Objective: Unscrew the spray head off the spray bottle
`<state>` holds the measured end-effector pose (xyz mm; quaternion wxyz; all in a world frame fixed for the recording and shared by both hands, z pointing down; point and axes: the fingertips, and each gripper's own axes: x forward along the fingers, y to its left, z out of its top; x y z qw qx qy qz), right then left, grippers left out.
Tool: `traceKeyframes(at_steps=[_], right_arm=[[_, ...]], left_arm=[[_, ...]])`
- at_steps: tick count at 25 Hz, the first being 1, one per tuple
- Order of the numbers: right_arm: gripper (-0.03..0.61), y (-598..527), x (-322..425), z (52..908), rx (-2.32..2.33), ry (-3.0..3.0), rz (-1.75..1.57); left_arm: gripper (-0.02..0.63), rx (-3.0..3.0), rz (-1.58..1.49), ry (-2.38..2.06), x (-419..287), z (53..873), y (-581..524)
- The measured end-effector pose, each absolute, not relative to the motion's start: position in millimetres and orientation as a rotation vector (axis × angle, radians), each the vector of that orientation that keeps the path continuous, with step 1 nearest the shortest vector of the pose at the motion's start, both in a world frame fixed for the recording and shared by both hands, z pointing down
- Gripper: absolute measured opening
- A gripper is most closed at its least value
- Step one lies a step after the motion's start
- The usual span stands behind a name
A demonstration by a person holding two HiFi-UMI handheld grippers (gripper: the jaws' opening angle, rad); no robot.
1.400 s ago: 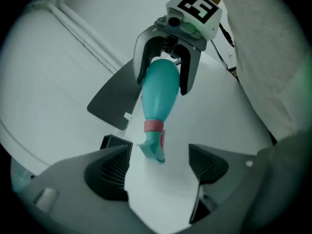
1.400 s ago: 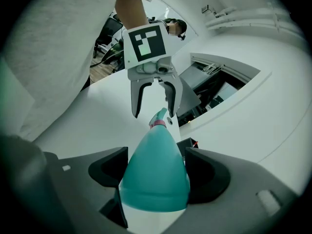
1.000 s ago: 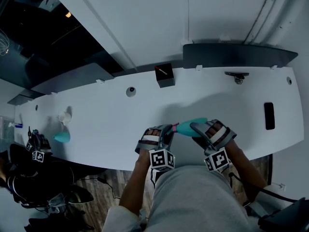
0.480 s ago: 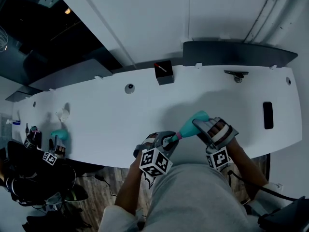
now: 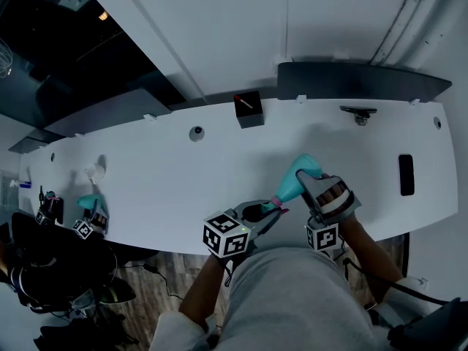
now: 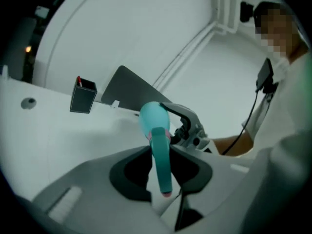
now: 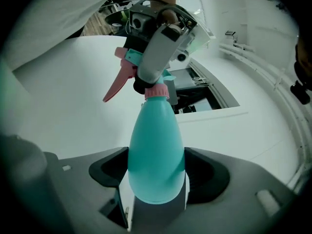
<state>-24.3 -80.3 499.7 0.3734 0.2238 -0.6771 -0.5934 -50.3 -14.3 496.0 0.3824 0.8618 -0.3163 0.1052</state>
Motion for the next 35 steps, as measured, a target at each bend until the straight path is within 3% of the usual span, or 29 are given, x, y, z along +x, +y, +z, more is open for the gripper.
traceKeyframes(at_steps=[11,26,35], right_arm=[[0.365,-82,-27,482,0.666,-1.725,-1.642],[0.365,-102,-4,482,0.698,-1.686,-1.591],[0.364,-115,21,495,0.818,-1.865,-1.261]], left_arm=[[0.097,1.824,-0.269,-0.563,-46,478,-11],[0.097,1.997,-0.062,-0.687,-55,477,-7],[0.097,2.007,-0.022,-0.785,-84,481,1]])
